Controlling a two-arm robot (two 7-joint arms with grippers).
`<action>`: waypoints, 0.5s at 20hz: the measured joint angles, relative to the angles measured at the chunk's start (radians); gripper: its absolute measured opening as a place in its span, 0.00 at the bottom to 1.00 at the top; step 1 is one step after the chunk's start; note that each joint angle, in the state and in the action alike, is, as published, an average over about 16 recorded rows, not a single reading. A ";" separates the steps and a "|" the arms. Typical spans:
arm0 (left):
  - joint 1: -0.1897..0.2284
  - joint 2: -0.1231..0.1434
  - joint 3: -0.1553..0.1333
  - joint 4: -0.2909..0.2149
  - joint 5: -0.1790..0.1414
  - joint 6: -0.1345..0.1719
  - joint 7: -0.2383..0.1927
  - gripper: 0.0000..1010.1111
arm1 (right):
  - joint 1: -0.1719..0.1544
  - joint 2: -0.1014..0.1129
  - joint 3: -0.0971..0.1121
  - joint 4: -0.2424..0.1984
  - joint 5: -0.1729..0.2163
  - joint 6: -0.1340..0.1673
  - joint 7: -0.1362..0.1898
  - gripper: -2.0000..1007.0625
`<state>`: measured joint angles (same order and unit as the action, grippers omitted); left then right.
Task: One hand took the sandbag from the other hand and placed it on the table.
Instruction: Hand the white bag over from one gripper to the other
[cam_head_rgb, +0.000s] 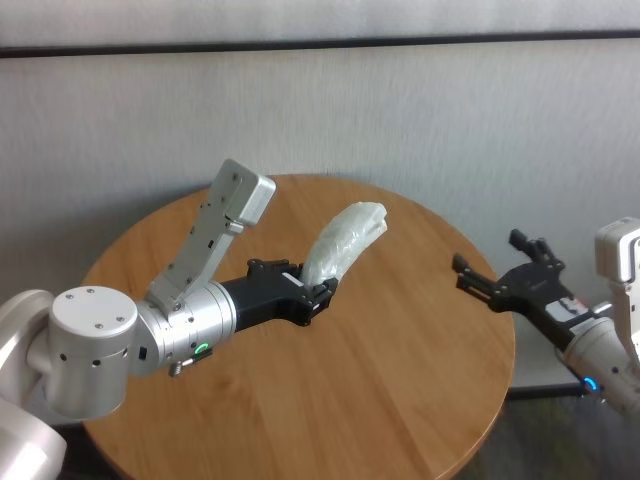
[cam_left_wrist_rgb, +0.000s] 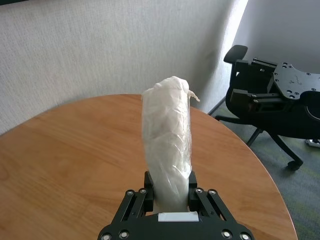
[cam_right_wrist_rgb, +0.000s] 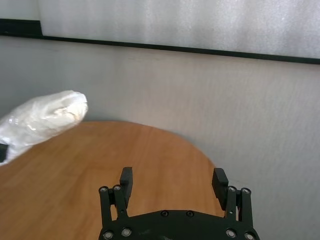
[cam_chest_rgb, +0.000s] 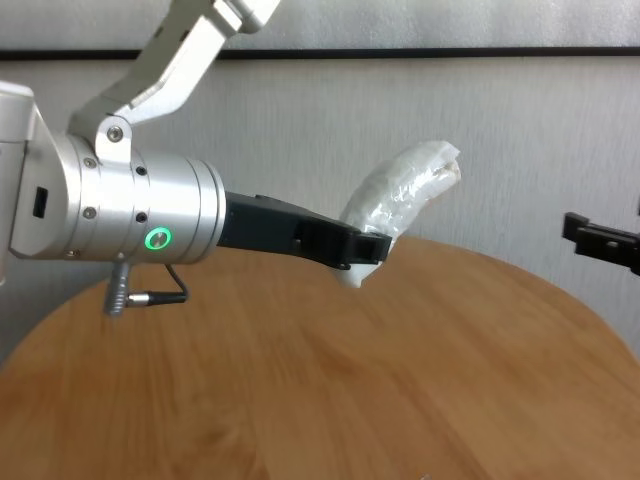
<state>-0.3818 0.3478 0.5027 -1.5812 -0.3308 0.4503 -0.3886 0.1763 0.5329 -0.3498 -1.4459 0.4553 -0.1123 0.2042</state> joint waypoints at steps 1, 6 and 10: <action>0.000 0.000 0.000 0.000 0.000 0.000 0.000 0.39 | -0.002 -0.003 0.005 -0.005 0.017 0.013 0.012 0.99; 0.000 0.000 0.000 0.000 0.000 0.000 0.000 0.39 | -0.010 -0.022 0.031 -0.026 0.112 0.093 0.067 0.99; 0.000 0.000 0.000 0.000 0.000 0.000 0.000 0.39 | -0.016 -0.037 0.055 -0.036 0.195 0.164 0.107 0.99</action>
<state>-0.3819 0.3478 0.5027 -1.5811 -0.3308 0.4503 -0.3886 0.1602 0.4956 -0.2948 -1.4817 0.6507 0.0519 0.3109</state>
